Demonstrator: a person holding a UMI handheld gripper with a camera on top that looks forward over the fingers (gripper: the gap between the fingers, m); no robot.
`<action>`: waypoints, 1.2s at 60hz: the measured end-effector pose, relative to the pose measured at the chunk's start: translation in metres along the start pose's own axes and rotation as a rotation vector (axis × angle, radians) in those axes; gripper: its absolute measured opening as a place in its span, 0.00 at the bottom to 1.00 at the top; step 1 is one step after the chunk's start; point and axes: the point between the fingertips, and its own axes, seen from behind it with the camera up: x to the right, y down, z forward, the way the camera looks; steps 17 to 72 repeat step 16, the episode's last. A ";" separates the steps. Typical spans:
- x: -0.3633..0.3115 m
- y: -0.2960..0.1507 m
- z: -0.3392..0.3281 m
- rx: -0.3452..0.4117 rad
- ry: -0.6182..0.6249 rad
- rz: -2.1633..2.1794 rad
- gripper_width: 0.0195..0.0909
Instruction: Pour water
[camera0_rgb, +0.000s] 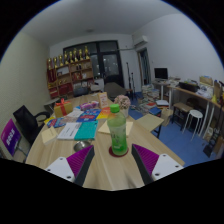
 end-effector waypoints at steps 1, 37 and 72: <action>-0.005 0.000 -0.011 -0.002 0.005 -0.009 0.89; -0.041 0.003 -0.169 0.005 0.048 -0.071 0.89; -0.041 0.003 -0.169 0.005 0.048 -0.071 0.89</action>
